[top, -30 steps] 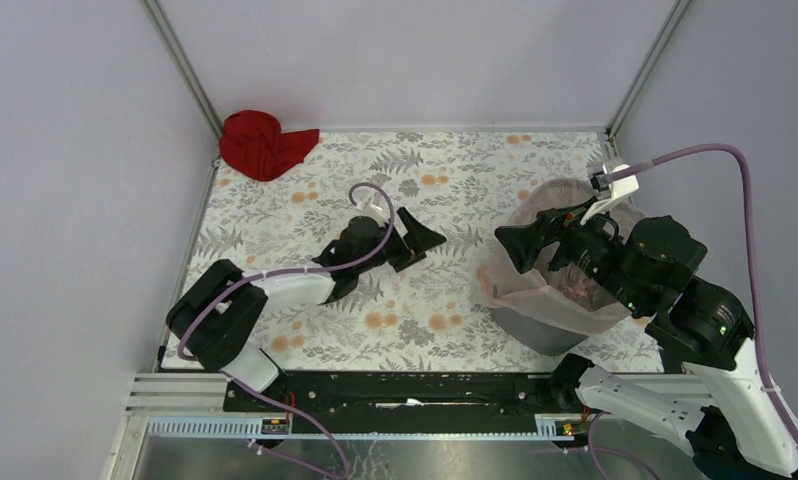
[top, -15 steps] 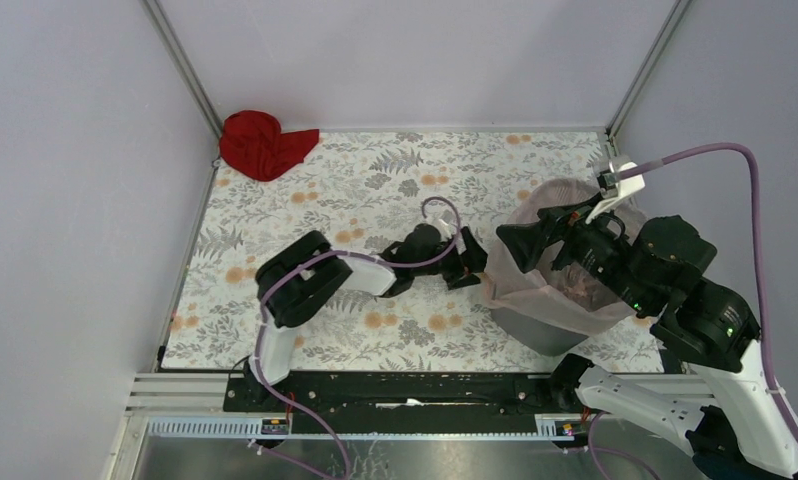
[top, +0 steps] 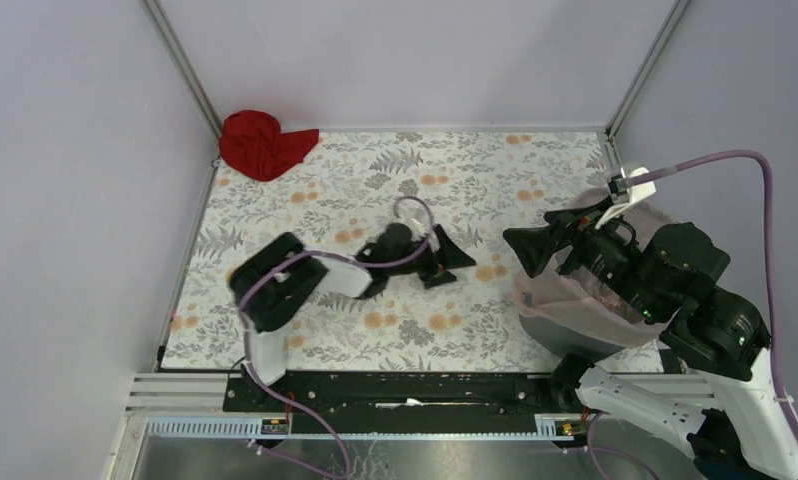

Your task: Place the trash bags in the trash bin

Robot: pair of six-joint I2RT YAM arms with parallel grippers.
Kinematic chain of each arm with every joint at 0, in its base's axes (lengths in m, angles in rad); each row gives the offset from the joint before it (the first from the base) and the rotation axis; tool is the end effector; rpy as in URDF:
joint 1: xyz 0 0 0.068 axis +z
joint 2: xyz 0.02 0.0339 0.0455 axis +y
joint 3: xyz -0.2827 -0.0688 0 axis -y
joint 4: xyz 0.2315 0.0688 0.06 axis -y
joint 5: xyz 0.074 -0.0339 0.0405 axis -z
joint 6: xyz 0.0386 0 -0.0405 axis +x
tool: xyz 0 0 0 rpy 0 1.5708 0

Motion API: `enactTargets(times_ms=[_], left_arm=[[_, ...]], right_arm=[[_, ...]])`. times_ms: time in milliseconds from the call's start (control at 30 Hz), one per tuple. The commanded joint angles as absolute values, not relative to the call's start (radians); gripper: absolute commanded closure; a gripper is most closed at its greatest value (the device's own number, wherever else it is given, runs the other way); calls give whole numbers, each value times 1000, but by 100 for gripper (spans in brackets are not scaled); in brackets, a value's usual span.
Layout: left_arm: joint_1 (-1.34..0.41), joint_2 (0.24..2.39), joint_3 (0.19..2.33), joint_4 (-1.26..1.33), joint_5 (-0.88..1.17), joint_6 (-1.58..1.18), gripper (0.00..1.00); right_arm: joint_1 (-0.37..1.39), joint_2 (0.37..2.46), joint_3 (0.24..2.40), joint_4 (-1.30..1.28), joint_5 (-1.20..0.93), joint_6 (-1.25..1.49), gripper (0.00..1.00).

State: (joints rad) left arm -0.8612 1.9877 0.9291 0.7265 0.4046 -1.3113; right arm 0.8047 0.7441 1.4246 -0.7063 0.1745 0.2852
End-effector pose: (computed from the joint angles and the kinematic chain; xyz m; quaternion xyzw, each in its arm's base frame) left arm 0.2515 -0.3162 0.1639 -0.0643 0.8036 -0.5794 0.1201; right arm 0.0507 0.0430 0.4944 -0.1245 0.7051 0.3070 0.6269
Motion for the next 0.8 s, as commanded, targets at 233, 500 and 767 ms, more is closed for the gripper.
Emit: enactTargets(times_ms=[233,500,767], left_arm=[[-585,1031,969,-241,46,-703,1],[-583,844,1553,-679,-274,-400,1],[-583,731,1666,-630,-297,-270,1]], right_arm=[[805,776,1474,-660,221,224,0],[805,831,1778,-771,191,132,0],[805,788,1791,-753,315,195,0]])
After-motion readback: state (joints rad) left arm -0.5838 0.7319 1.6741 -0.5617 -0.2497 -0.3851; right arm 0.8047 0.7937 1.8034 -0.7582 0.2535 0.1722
